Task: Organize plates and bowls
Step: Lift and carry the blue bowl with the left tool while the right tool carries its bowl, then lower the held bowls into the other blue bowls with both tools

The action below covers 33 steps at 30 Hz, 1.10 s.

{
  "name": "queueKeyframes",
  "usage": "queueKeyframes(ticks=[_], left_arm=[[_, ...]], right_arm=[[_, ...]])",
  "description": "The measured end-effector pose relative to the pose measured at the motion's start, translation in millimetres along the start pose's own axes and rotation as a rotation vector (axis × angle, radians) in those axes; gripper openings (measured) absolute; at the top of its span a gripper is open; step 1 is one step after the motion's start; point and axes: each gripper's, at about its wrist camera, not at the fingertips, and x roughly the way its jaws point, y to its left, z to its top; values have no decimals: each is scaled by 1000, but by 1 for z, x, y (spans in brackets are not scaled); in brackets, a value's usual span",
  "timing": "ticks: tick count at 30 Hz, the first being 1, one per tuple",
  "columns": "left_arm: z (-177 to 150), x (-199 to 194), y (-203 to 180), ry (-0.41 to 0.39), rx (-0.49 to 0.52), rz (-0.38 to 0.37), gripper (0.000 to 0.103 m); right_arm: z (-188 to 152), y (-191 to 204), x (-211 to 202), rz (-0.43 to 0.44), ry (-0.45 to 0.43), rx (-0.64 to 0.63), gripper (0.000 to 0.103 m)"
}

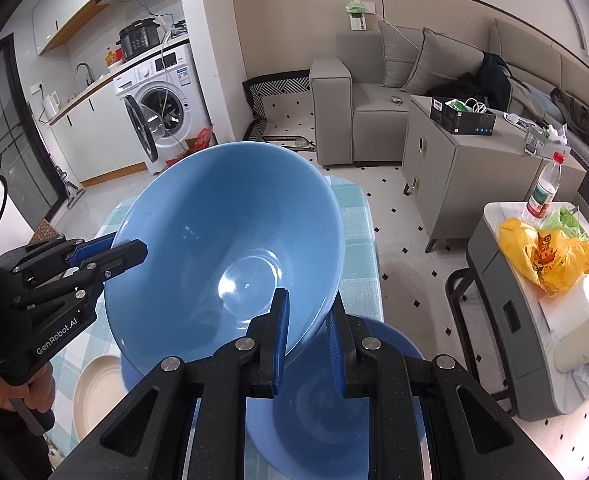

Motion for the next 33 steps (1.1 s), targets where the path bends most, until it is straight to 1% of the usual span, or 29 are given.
queueKeyframes(ticks=[11,18,33], left_arm=[[-15,-25,3,-15,0,20,15],[-30,-29,11,-5,-21,24,15],[-59,-29,26,35,-54,47,15]], right_arm=[[-13,21,-12,26,9,-38,18],[-21,33,-11,53,19,-52,18],[-38,59,13,74,81,-98,18]])
